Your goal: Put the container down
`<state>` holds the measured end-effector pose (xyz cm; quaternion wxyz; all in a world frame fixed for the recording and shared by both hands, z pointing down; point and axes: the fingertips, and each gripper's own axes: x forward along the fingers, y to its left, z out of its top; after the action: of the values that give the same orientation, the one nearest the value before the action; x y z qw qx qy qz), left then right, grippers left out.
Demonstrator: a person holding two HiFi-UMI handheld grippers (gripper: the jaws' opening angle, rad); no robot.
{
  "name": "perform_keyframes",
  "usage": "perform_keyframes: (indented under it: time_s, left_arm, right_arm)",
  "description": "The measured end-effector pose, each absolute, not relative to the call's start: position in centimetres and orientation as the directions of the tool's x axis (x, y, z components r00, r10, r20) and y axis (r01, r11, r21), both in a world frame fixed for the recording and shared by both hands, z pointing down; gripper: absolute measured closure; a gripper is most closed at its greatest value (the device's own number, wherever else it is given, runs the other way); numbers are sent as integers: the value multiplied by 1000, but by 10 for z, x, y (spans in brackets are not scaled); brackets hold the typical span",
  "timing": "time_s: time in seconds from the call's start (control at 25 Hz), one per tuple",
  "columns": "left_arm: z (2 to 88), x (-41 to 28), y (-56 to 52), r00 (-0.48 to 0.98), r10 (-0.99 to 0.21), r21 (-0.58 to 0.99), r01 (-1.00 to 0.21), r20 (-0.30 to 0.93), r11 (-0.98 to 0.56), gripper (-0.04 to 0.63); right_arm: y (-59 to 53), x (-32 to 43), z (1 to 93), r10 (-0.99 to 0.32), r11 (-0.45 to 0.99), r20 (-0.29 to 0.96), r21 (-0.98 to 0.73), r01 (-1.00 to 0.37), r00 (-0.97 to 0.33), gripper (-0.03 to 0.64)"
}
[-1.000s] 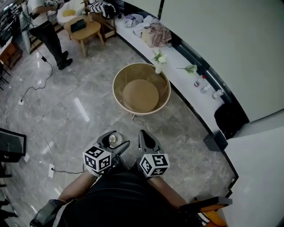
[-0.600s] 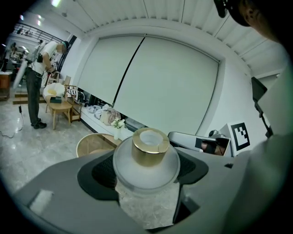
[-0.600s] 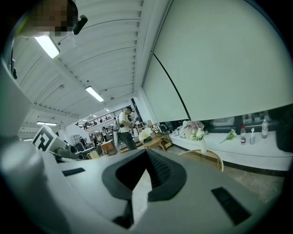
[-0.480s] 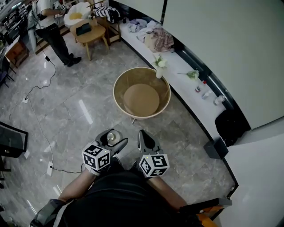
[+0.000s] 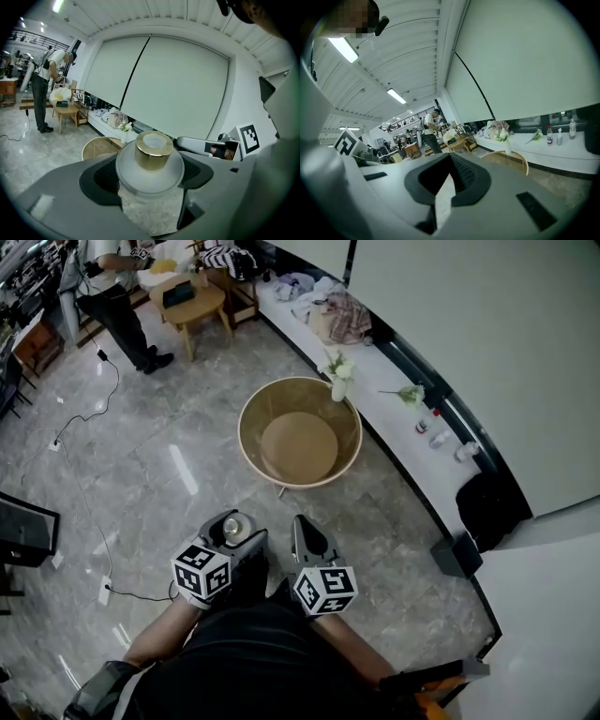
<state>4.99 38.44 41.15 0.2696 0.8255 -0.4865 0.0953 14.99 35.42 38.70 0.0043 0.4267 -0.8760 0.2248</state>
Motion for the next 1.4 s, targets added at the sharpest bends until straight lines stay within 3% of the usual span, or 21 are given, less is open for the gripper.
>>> perform_keyframes:
  time_s: [1.4]
  left_arm:
    - [425,-31,155,647,-648,362,-762,401,-537,241]
  right_arm:
    - [140,69,396,-822,389,295,-333,-859,-487,615]
